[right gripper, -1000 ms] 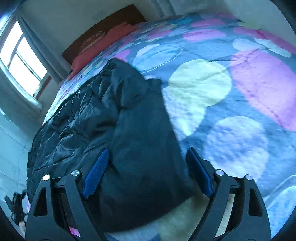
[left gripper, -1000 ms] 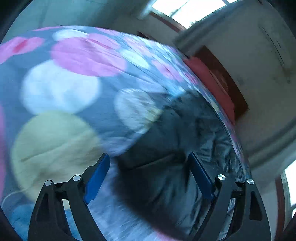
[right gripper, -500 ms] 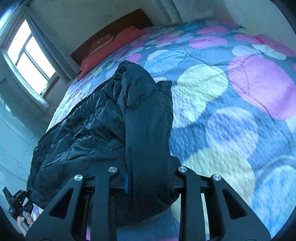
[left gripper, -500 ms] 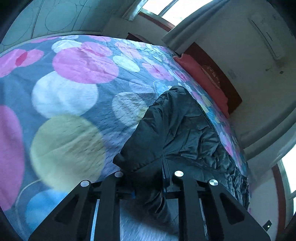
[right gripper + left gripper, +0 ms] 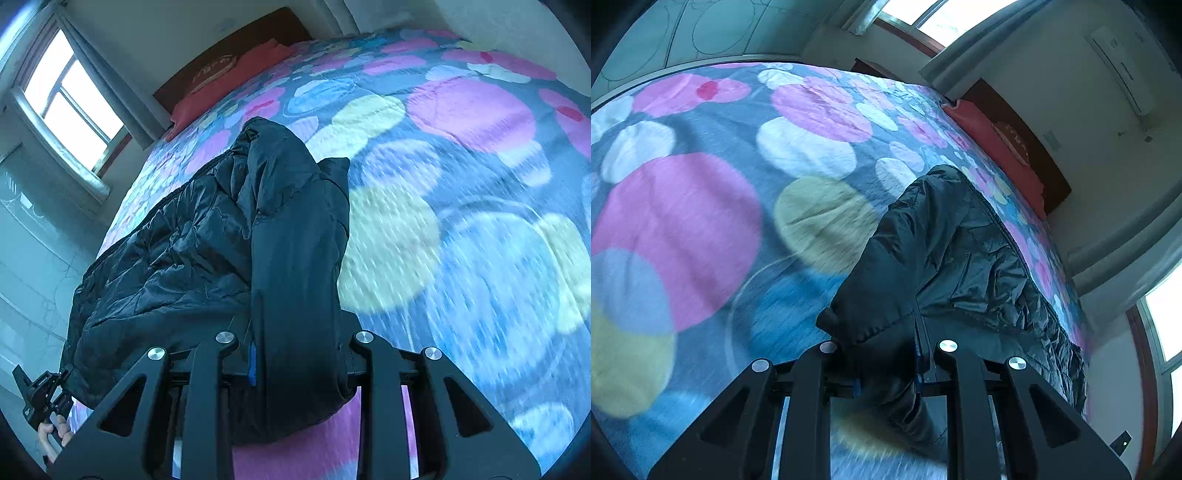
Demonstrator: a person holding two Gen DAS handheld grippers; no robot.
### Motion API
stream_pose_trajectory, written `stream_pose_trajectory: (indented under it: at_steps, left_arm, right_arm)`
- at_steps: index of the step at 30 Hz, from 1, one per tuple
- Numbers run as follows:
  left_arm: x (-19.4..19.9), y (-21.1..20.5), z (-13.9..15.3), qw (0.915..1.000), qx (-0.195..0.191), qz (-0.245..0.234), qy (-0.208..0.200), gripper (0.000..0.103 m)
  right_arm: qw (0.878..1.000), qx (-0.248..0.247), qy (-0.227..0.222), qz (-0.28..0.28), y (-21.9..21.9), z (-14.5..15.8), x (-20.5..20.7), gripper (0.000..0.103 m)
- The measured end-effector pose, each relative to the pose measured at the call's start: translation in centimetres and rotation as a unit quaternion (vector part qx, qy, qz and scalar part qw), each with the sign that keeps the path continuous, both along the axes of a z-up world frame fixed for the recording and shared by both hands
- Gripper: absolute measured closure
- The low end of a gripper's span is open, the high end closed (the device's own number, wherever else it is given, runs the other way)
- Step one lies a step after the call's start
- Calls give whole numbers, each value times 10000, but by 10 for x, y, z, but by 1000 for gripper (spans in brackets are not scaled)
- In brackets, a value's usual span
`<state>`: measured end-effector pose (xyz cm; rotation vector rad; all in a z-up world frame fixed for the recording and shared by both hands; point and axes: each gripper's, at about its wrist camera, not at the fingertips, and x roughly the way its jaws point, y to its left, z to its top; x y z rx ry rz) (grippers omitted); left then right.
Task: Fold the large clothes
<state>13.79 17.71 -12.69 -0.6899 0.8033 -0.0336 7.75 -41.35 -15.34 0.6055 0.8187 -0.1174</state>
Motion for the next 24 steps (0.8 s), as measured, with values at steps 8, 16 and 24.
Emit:
stream_pose_trajectory:
  at_steps: [8, 16, 24]
  left_arm:
    - [-5, 3, -10, 9996, 166, -158, 193, 76]
    - [-21, 7, 7, 9978, 638, -145, 55, 49]
    - [-33, 23, 30, 9970, 765, -107, -72, 38]
  right_arm:
    - [9999, 43, 112, 7, 1, -8, -15, 71]
    - [9999, -71, 114, -73, -2, 2, -25, 59]
    - [9972, -613, -167, -404, -5, 39, -43, 55]
